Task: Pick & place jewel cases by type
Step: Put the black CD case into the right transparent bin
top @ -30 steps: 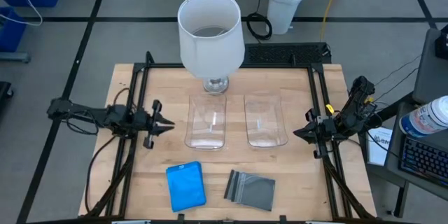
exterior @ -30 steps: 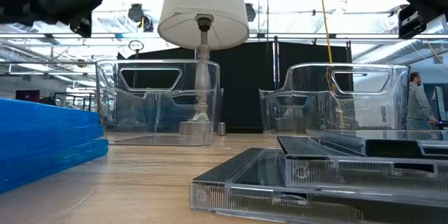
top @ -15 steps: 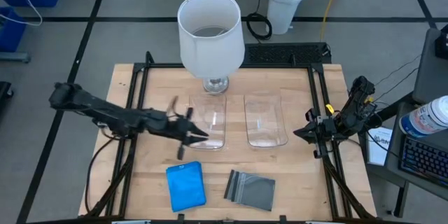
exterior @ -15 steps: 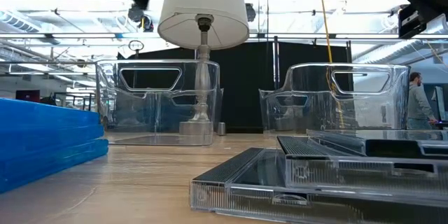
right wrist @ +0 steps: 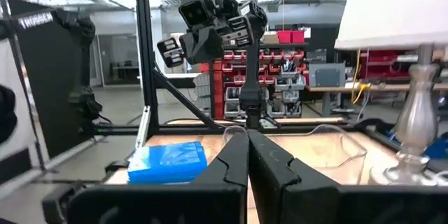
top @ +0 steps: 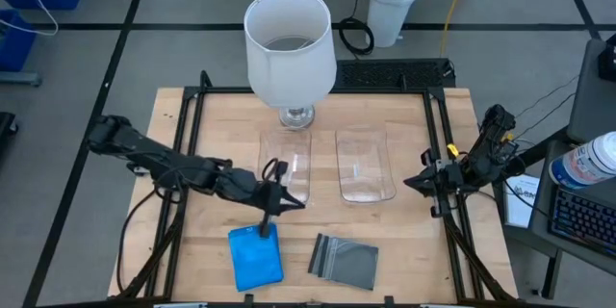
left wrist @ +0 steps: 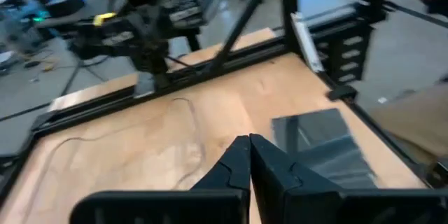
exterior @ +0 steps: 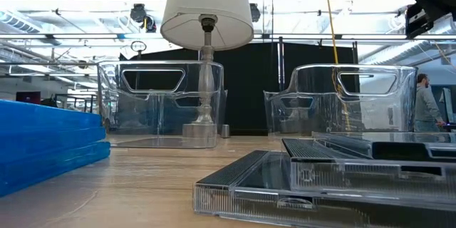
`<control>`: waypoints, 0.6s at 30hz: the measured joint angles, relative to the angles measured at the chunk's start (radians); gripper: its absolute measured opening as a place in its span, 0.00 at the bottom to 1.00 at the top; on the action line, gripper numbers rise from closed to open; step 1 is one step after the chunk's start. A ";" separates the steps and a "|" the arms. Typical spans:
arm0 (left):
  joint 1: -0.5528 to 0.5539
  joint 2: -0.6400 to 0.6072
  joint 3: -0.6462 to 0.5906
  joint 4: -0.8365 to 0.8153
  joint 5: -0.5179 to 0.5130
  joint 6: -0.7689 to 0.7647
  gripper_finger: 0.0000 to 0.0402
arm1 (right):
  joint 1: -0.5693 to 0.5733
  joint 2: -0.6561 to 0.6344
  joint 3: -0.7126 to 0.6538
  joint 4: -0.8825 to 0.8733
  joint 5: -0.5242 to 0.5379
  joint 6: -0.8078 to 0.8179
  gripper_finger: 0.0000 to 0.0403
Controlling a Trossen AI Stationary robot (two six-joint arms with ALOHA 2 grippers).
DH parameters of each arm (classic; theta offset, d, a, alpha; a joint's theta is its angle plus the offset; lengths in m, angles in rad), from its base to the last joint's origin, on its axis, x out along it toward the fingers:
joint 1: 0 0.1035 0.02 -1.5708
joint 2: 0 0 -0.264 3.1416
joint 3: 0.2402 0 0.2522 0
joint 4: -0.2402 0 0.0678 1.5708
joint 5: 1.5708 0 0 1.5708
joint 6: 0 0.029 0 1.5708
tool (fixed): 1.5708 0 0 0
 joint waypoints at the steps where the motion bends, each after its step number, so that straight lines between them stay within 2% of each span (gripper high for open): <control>1: -0.003 -0.007 -0.006 0.001 0.003 -0.001 0.02 | 0.000 0.000 0.000 0.012 0.000 -0.016 0.00; 5: -0.008 -0.014 -0.020 0.023 -0.002 -0.060 0.01 | 0.000 0.003 0.014 0.052 -0.002 -0.067 0.00; 9: -0.038 0.038 -0.022 0.038 -0.006 -0.053 0.01 | 0.000 0.072 0.060 0.047 -0.002 -0.093 0.00; 13: -0.102 0.100 -0.015 0.095 -0.020 -0.045 0.01 | 0.000 0.239 0.161 -0.014 -0.001 -0.021 0.00; 18: -0.167 0.173 -0.014 0.206 -0.067 -0.052 0.01 | 0.000 0.536 0.340 -0.125 -0.002 0.126 0.00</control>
